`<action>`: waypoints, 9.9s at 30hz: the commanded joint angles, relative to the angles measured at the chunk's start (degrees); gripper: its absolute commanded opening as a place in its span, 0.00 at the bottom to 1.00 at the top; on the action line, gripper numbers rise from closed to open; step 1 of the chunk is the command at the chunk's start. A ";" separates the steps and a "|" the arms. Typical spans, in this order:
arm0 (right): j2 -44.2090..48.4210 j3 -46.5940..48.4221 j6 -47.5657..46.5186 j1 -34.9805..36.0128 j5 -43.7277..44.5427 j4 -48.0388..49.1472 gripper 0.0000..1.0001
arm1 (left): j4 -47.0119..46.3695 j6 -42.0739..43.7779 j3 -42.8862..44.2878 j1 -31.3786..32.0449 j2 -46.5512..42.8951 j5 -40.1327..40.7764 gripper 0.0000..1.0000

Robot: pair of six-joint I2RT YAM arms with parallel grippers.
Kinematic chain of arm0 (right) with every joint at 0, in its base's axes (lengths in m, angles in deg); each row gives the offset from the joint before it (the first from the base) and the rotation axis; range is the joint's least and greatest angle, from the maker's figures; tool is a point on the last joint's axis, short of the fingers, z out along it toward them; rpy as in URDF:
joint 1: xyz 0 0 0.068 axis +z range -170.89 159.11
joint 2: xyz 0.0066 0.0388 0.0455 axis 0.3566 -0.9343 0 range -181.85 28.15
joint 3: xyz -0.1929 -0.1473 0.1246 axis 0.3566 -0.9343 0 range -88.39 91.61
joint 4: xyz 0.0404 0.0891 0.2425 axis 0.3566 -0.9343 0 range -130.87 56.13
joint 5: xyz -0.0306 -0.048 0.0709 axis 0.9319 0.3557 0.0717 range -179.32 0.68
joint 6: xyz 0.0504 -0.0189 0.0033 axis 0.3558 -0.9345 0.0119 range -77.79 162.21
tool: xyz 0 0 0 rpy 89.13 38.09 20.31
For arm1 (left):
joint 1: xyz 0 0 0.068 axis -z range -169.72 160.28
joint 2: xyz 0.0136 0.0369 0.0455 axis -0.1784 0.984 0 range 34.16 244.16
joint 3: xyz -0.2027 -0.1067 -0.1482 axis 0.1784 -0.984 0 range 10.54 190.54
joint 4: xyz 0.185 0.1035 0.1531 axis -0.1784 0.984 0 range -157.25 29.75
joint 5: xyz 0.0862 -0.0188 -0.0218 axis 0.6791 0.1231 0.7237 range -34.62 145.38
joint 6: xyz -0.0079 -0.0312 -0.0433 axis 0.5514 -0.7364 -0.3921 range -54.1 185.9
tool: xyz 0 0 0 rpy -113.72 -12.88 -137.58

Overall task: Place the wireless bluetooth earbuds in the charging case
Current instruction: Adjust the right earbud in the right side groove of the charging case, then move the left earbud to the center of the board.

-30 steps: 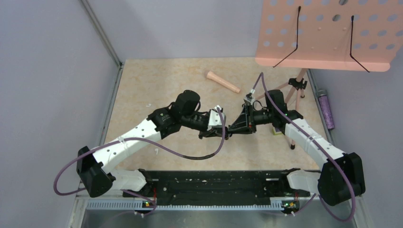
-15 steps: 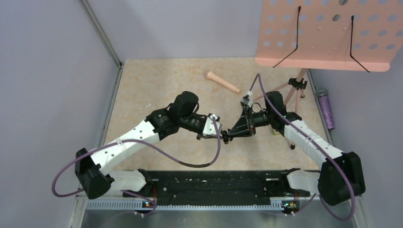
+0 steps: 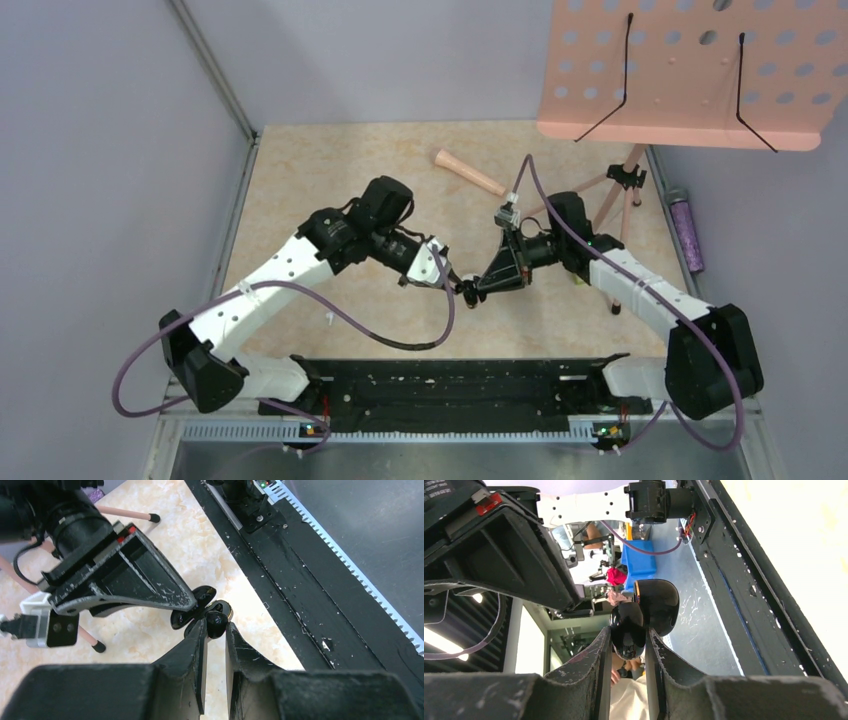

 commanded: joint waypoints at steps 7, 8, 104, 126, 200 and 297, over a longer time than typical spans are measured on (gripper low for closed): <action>-15.60 12.93 -26.12 3.67 -2.10 -18.61 0.00 | 14.96 15.17 9.42 -8.10 7.96 -13.57 0.00; -17.87 15.81 -29.90 3.75 -1.09 -22.42 0.00 | 16.44 16.63 10.53 -9.28 8.99 -14.86 0.00; -22.63 26.12 -51.69 5.30 -1.86 -39.87 0.00 | 18.61 35.08 7.28 -2.32 16.82 -8.06 0.00; -22.28 26.03 -51.52 5.28 -1.76 -39.87 0.00 | 15.49 33.38 3.68 -3.55 14.84 -5.91 0.00; -21.77 26.38 -51.45 5.20 -4.03 -39.66 0.00 | -31.83 0.58 -18.21 -3.02 -4.29 0.74 0.99; -13.48 14.75 -29.74 8.51 16.29 -21.89 0.00 | -5.27 -115.43 -0.95 -32.64 32.74 79.83 0.41</action>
